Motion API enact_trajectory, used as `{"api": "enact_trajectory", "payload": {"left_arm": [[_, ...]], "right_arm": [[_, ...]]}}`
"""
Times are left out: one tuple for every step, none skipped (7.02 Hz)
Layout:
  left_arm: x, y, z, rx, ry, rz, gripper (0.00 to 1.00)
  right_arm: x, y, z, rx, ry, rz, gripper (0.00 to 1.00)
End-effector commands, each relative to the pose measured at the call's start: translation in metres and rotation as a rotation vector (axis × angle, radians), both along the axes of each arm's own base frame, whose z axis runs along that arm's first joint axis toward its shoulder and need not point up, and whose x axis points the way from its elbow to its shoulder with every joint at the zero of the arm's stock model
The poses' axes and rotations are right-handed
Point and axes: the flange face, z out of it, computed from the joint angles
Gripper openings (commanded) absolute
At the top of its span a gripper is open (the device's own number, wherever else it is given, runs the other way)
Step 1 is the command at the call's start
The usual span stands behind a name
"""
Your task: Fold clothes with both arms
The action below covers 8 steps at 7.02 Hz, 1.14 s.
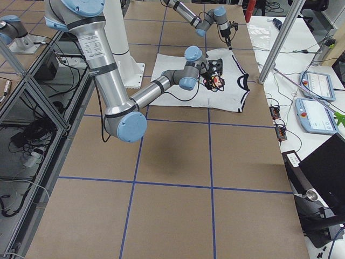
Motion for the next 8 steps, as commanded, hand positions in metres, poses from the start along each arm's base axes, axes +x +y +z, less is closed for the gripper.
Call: {"api": "enact_trajectory", "payload": {"left_arm": [[0.010,0.013,-0.065,-0.002,0.131,-0.032,0.00],[0.038,0.027,-0.091,0.019,0.155,-0.002,0.00],[0.072,0.037,-0.118,-0.038,0.173,0.011,0.00],[0.083,0.031,-0.131,-0.026,0.156,-0.035,0.00],[0.093,0.020,-0.128,-0.039,0.131,-0.059,0.00],[0.106,0.015,-0.127,-0.040,0.106,-0.086,0.00],[0.107,0.013,-0.127,-0.034,0.107,-0.092,0.00],[0.108,0.011,-0.114,-0.025,0.101,-0.114,0.00]], "right_arm": [[-0.007,0.002,-0.002,0.005,0.004,0.005,1.00],[-0.010,0.002,-0.001,0.006,0.008,0.005,1.00],[-0.018,0.007,0.006,0.001,0.020,0.000,1.00],[-0.023,0.009,0.004,0.009,0.024,0.009,1.00],[-0.024,0.010,0.006,0.007,0.026,0.006,1.00],[-0.024,0.010,0.006,0.007,0.026,0.006,1.00],[-0.024,0.010,0.006,0.007,0.026,0.006,1.00],[-0.024,0.010,0.006,0.007,0.026,0.006,1.00]]}}
